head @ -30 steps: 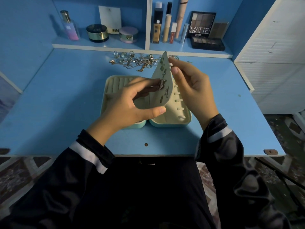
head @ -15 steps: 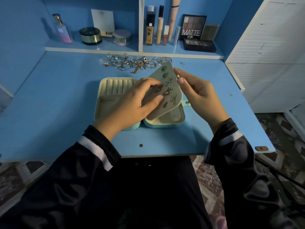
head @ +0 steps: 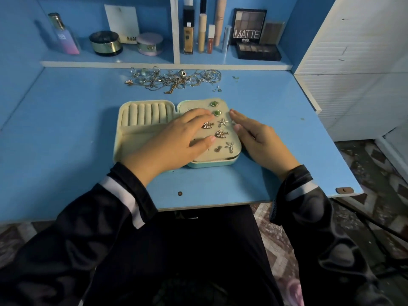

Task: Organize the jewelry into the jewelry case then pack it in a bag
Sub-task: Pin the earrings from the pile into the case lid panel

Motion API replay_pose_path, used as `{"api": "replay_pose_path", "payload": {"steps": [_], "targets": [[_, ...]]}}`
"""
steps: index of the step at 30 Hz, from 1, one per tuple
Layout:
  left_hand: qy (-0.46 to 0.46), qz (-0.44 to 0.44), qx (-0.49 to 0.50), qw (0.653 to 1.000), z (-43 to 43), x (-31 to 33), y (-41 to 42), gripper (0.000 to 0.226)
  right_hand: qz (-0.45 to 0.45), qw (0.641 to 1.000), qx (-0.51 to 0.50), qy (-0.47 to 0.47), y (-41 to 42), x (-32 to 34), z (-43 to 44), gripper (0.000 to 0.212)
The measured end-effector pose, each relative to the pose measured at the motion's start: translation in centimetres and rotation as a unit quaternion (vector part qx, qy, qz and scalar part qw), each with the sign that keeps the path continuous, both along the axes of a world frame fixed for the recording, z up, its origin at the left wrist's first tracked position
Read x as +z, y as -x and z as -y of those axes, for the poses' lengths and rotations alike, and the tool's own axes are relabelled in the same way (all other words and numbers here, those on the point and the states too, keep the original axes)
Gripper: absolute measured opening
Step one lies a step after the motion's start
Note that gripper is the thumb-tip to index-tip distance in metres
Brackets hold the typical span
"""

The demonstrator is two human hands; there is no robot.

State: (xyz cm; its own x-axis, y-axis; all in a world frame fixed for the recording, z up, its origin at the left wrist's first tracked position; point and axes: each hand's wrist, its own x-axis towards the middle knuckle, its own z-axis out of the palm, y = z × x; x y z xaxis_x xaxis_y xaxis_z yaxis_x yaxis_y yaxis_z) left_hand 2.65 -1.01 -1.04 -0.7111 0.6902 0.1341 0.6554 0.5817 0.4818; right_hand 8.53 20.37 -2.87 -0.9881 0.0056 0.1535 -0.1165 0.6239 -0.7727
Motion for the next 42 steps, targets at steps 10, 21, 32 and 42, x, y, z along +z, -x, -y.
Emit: {"api": "replay_pose_path", "payload": {"steps": [10, 21, 32, 42], "targets": [[0.101, -0.006, -0.037, 0.994, 0.1, 1.6, 1.6, 0.057, -0.043, 0.994, 0.003, -0.099, 0.6, 0.2, -0.8, 0.036], [0.053, 0.028, -0.04, 0.997, -3.4, 4.2, 10.5, 0.022, -0.052, 0.995, -0.026, -0.075, 6.0, 0.8, -3.3, 0.015], [0.011, 0.01, -0.005, 1.0, -7.7, 1.5, 15.7, 0.015, -0.077, 0.975, -0.17, -0.117, 13.2, -0.8, -7.1, 0.018], [-0.029, 0.006, -0.017, 0.999, -8.3, -0.1, 16.8, 0.012, -0.086, 0.978, -0.137, -0.133, 17.0, -0.8, -7.3, 0.011]]}}
